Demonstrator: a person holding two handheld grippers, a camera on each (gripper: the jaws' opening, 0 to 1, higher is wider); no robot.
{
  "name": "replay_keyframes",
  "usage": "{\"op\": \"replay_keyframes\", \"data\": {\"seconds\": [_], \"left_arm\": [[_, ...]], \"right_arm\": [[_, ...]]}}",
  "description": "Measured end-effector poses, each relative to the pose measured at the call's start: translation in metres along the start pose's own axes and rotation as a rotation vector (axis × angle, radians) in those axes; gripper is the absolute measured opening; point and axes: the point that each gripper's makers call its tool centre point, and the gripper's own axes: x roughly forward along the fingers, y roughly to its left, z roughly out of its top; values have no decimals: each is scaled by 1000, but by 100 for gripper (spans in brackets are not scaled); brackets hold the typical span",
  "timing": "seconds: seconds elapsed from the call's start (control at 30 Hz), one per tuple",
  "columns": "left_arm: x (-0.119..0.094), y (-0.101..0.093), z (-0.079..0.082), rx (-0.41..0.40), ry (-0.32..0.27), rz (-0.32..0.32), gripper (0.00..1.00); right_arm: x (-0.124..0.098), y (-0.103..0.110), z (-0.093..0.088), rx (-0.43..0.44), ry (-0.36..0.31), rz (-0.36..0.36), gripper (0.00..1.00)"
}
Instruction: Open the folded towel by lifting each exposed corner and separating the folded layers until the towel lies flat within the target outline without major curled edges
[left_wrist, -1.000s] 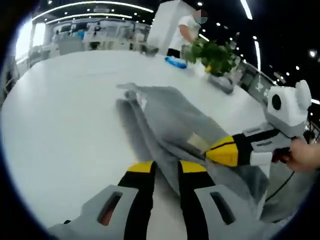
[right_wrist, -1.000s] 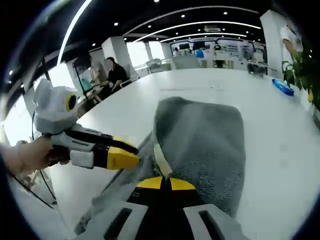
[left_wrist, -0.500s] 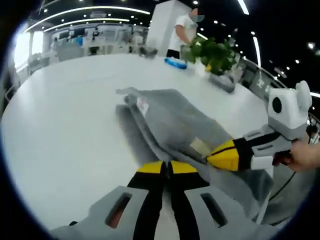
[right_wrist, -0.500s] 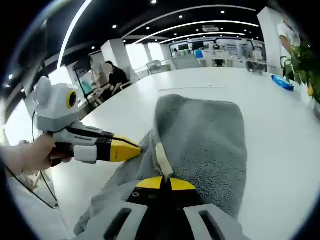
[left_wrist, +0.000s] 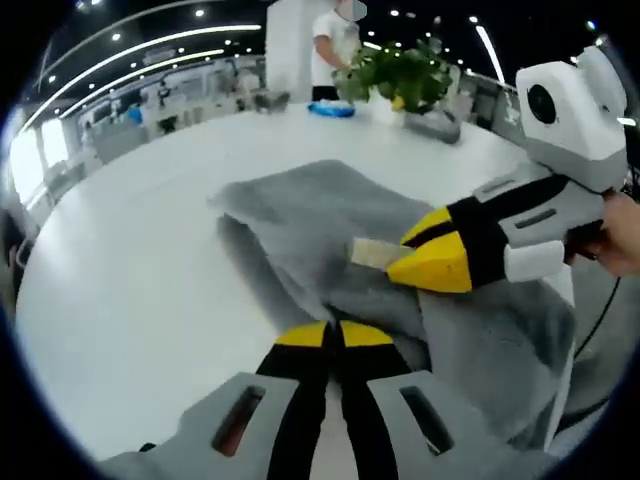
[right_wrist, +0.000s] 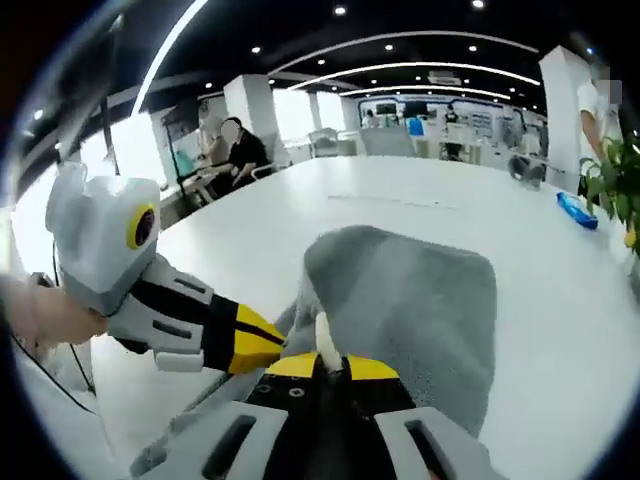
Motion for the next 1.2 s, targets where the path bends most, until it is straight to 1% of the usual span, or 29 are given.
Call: {"op": "replay_keyframes", "data": {"seconds": [0.07, 0.1, 0.17, 0.23, 0.27, 0.4, 0.47, 0.5, 0.6, 0.7, 0.8, 0.93, 1.0, 1.07, 1.2], "left_arm": [[0, 0, 0, 23, -2, -3, 2], [0, 0, 0, 25, -3, -2, 2], [0, 0, 0, 23, -7, 1, 2], [0, 1, -1, 15, -22, 5, 2], [0, 1, -1, 8, -27, 7, 2], [0, 1, 0, 17, -38, 9, 2], [0, 0, 0, 25, -41, 10, 2], [0, 0, 0, 33, -44, 11, 2], [0, 0, 0, 43, -42, 12, 2], [0, 0, 0, 50, -43, 14, 2], [1, 0, 0, 58, -40, 18, 2], [1, -2, -1, 93, -38, 32, 2], [0, -2, 0, 100, -38, 36, 2], [0, -2, 0, 98, -37, 36, 2], [0, -1, 0, 97, -36, 36, 2]], "right_arm": [[4, -2, 7, -17, 3, -6, 2], [3, -3, 9, -13, -2, -3, 0], [0, -5, 13, -1, -17, -6, 0], [-9, -17, 7, 15, -13, -47, 0], [-14, -25, 2, 28, -5, -68, 0], [-29, -43, -9, 75, -17, -99, 0], [-35, -49, -12, 60, -18, -111, 0], [-39, -57, -18, 34, -1, -140, 0], [-40, -60, -22, 60, -7, -133, 0], [-40, -59, -23, 54, -9, -140, 0], [-41, -60, -23, 32, -12, -163, 0], [-52, -73, -28, -7, -12, -217, 0], [-60, -84, -34, 10, -15, -234, 0], [-64, -88, -38, 24, -16, -236, 0], [-69, -95, -53, -7, 10, -257, 0]]}}
